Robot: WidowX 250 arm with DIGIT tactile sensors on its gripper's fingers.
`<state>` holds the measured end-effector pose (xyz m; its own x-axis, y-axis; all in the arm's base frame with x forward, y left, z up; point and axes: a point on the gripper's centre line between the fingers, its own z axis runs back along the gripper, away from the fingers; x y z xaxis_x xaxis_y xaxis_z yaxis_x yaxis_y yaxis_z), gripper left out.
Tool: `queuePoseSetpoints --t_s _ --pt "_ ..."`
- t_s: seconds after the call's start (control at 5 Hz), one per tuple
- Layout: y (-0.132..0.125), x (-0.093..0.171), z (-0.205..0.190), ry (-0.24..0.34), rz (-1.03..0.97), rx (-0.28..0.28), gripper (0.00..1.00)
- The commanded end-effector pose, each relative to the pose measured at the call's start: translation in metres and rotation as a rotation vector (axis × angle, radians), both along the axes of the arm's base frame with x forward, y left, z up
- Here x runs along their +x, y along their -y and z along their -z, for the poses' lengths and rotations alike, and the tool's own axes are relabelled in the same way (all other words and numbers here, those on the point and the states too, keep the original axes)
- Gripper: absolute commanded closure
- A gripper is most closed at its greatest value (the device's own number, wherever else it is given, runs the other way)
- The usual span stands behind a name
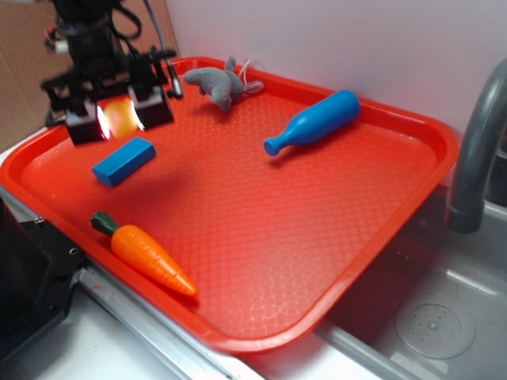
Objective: Grab the yellow duck.
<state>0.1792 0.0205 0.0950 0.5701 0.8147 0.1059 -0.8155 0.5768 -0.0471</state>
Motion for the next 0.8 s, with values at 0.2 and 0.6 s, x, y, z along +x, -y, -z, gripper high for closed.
queuePoseSetpoints --t_s 0.2,0.6 --pt "0.002 0.006 -0.084 0.035 0.683 -0.111 1.00" --pt "0.000 0.001 -0.097 0.079 0.669 -0.064 1.00"
